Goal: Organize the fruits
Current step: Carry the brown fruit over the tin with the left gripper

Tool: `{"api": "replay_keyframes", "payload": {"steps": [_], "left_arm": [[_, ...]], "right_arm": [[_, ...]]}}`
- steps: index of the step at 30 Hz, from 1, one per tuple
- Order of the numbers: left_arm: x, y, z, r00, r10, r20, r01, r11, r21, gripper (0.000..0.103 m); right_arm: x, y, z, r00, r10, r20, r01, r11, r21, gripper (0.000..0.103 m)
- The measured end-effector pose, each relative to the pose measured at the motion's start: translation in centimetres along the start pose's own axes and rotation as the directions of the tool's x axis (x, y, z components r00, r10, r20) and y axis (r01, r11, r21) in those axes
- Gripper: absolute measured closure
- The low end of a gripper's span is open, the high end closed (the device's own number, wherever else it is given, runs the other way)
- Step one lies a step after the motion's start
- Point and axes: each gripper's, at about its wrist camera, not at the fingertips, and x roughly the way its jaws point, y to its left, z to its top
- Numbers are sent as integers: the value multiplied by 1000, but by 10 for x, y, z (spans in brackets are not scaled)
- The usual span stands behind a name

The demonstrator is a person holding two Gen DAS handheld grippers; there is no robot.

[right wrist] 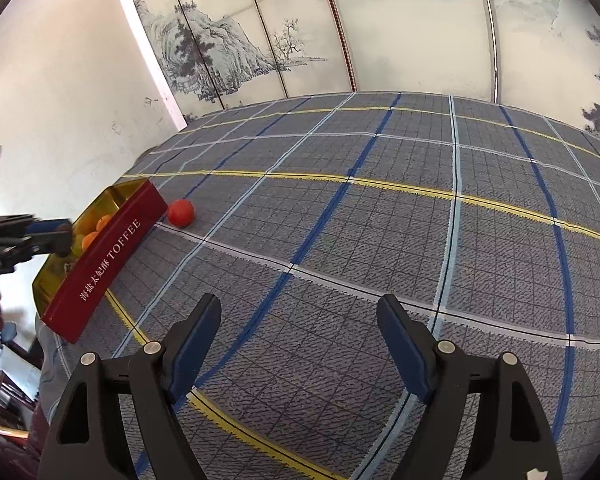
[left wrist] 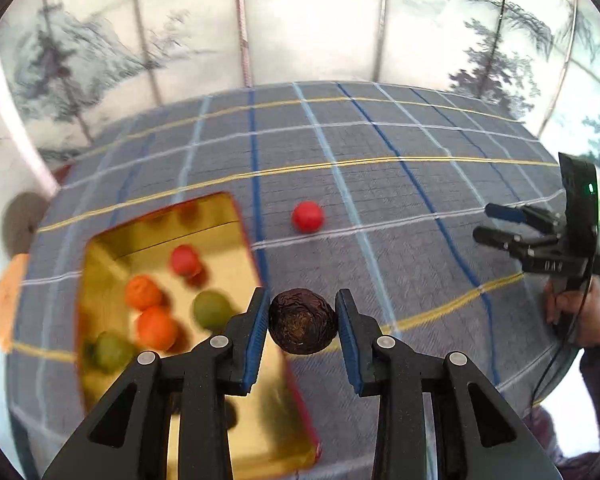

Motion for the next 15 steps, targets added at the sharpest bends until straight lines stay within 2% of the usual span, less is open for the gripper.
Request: {"api": "replay_keyframes", "payload": {"steps": [6, 11, 15], "left_arm": [[-33, -1, -25, 989, 136, 54, -135, 991, -15, 68], [-45, 4, -39, 980, 184, 73, -182, 983, -32, 68], [-55, 5, -48, 972, 216, 89, -213, 976, -37, 68]], "right_arm": [[2, 0, 0, 1000, -18, -10, 18, 1000, 1, 24], [6, 2, 0, 998, -44, -33, 44, 999, -9, 24], [10, 6, 1, 997, -63, -51, 62, 998, -20, 20]]}}
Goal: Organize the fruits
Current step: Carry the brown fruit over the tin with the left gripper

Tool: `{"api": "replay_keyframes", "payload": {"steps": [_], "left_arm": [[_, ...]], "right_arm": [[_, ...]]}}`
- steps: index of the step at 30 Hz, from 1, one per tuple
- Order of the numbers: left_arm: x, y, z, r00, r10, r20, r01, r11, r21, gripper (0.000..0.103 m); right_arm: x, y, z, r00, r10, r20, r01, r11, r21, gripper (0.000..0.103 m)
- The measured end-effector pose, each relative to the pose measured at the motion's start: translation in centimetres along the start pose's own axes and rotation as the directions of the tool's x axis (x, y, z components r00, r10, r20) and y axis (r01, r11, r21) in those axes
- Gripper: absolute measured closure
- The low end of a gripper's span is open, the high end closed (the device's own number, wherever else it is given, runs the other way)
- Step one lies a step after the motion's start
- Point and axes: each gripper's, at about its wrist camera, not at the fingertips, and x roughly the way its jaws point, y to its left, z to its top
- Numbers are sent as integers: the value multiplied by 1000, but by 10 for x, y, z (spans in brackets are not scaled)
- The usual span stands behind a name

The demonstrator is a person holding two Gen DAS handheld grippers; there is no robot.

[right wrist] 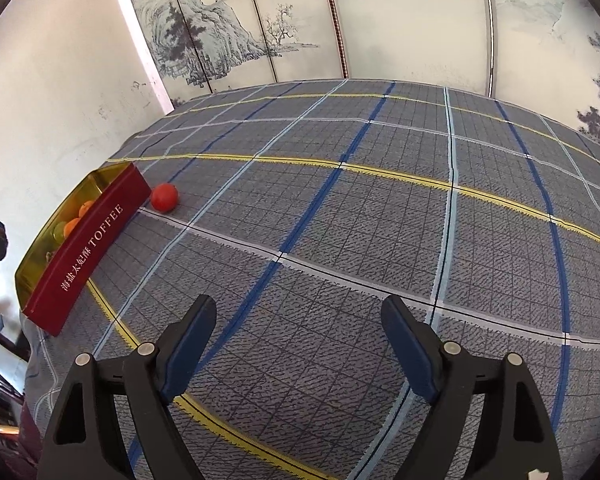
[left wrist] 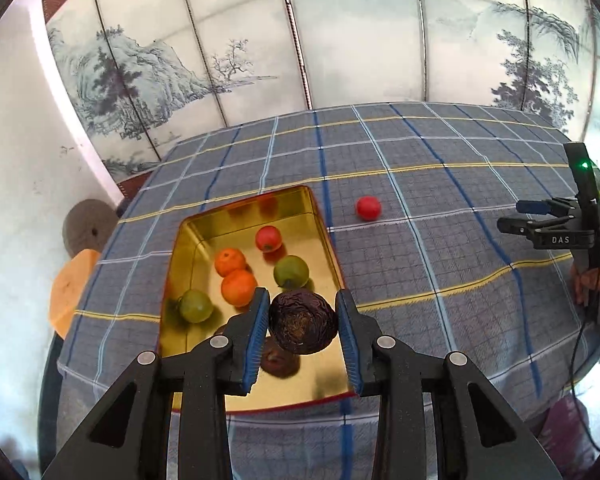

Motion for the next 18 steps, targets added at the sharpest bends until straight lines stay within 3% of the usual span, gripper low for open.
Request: {"api": "replay_keyframes", "payload": {"steps": [11, 18], "left_arm": [[-2, 16, -11, 1000, 28, 1, -28, 999, -35, 68], [6, 24, -14, 999, 46, -11, -46, 998, -38, 68]], "right_arm": [[13, 13, 1, 996, -64, -56, 61, 997, -54, 20], [7, 53, 28, 999, 19, -28, -23, 991, -132, 20]]}}
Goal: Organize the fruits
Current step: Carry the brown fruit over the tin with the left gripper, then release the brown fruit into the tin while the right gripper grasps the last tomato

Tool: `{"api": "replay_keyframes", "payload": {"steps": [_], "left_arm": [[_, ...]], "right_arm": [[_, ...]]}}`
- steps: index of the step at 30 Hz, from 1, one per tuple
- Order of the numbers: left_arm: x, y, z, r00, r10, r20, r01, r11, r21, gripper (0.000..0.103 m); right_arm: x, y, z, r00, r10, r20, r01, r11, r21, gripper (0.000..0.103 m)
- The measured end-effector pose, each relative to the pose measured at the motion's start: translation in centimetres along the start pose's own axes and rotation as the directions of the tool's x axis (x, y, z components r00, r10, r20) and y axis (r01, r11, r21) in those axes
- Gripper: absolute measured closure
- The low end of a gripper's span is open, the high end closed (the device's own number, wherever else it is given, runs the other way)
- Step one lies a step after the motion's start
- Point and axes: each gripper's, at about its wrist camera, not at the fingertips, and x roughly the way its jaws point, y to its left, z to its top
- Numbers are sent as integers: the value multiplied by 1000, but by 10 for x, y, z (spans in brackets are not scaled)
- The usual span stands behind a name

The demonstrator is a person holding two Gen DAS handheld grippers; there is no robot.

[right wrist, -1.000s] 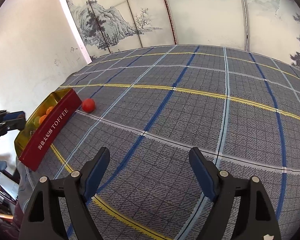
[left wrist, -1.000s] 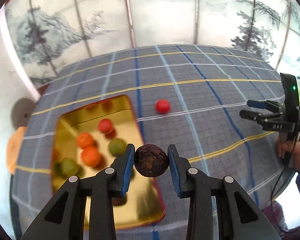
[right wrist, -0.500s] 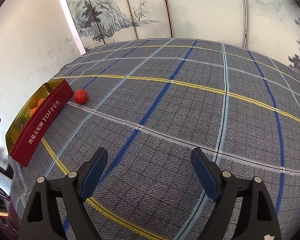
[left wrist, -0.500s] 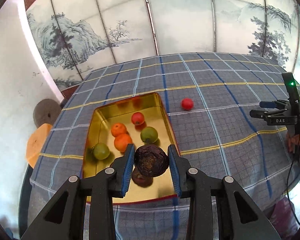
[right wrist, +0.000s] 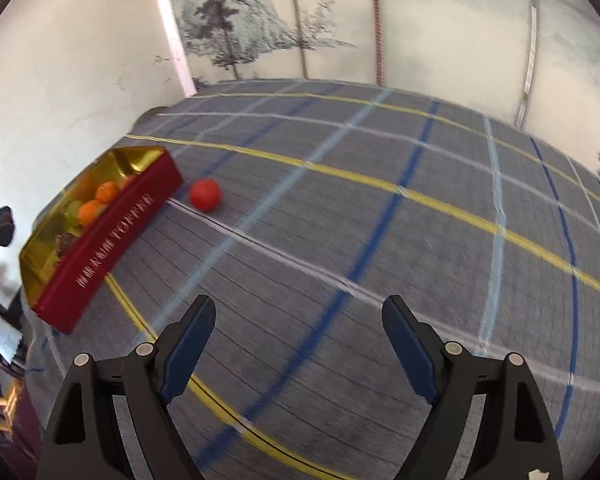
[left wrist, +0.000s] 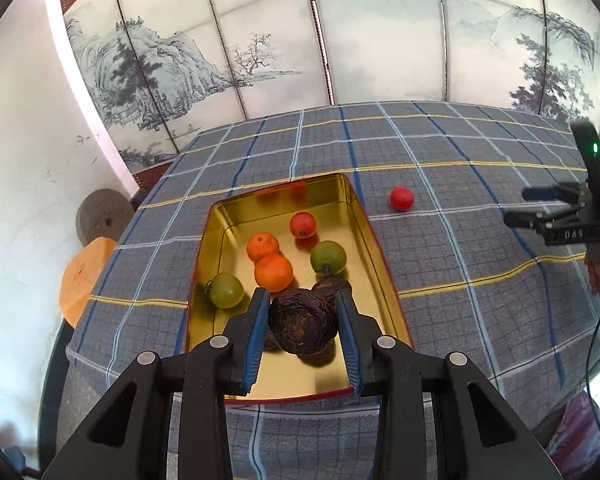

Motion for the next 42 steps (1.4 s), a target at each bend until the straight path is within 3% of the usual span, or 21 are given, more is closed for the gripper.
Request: {"api": "replay_keyframes", "payload": {"steps": [12, 37, 42], "left_arm": [[19, 8, -2, 1000, 10, -29, -10, 1000, -10, 68], [50, 23, -6, 996, 4, -85, -9, 998, -55, 68], [53, 27, -7, 996, 5, -90, -11, 998, -69, 68]], "right_arm": [[47, 49, 49, 997, 81, -19, -83, 988, -129, 20], [100, 75, 68, 994, 83, -69, -96, 972, -214, 20], [112, 82, 73, 993, 87, -85, -105, 964, -244, 29]]}}
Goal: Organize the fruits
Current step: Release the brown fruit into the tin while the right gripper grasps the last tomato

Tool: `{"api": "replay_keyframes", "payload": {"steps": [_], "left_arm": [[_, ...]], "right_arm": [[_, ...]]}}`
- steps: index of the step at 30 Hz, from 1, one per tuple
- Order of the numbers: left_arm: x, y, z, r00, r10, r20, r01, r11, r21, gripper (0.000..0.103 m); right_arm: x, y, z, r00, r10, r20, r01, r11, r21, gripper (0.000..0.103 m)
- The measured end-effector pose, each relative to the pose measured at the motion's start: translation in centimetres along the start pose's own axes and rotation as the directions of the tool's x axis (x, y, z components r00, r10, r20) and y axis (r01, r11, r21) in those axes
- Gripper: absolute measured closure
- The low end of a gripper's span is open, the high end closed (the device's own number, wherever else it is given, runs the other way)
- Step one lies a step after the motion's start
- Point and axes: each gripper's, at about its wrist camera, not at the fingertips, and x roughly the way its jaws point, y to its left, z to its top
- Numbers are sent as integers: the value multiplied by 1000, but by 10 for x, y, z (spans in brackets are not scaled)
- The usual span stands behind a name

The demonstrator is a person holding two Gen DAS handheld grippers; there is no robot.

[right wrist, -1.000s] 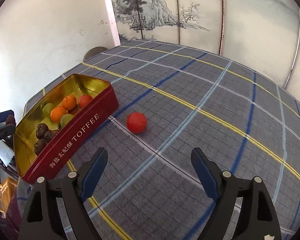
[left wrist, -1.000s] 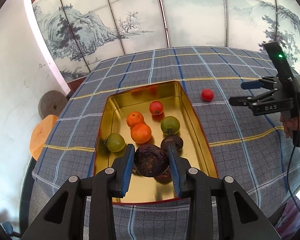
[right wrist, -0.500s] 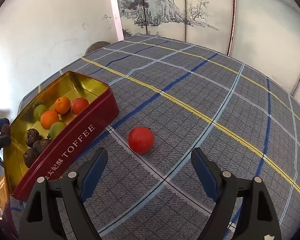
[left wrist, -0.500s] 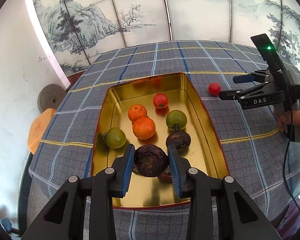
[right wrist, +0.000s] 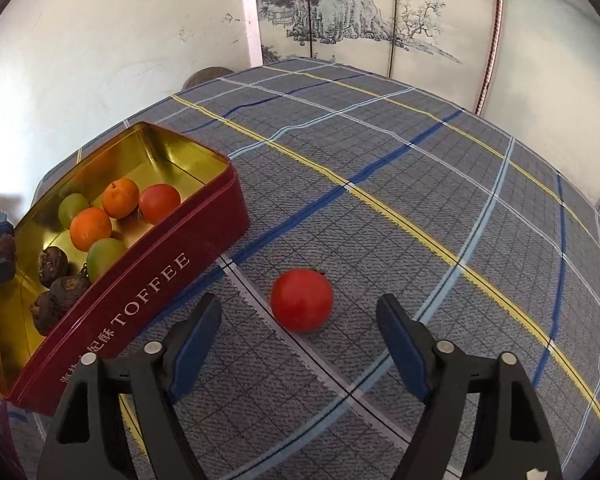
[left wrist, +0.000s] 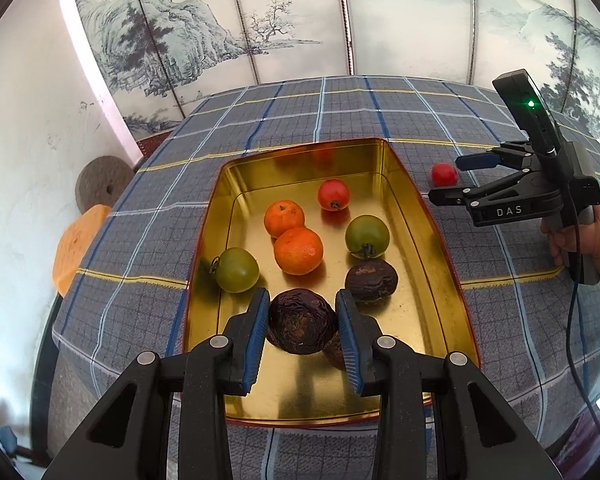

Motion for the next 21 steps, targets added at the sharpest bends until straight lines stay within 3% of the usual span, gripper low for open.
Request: {"api": "replay_keyframes", "payload": {"steps": [8, 11, 12, 15, 21], "left_arm": [[3, 5, 2, 1000, -9, -4, 9, 1000, -19, 68], [3, 5, 2, 1000, -8, -4, 8, 1000, -18, 68], [3, 6, 3, 1000, -7, -3, 7, 1000, -20, 68], [3, 9, 4, 1000, -1, 5, 1, 999, -34, 68], [8, 23, 6, 1000, -2, -10, 1, 996, -87, 68]], "right_arm": [[11, 1, 6, 1000, 1, -10, -1, 1000, -23, 44], [12, -1, 10, 1000, -6, -18, 6, 1000, -29, 72], [12, -1, 11, 1000, -11, -26, 10, 1000, -30, 75], [2, -4, 7, 1000, -19, -22, 19, 1000, 0, 75], [-62, 14, 2, 989, 64, 133, -71, 996, 45, 75]]}}
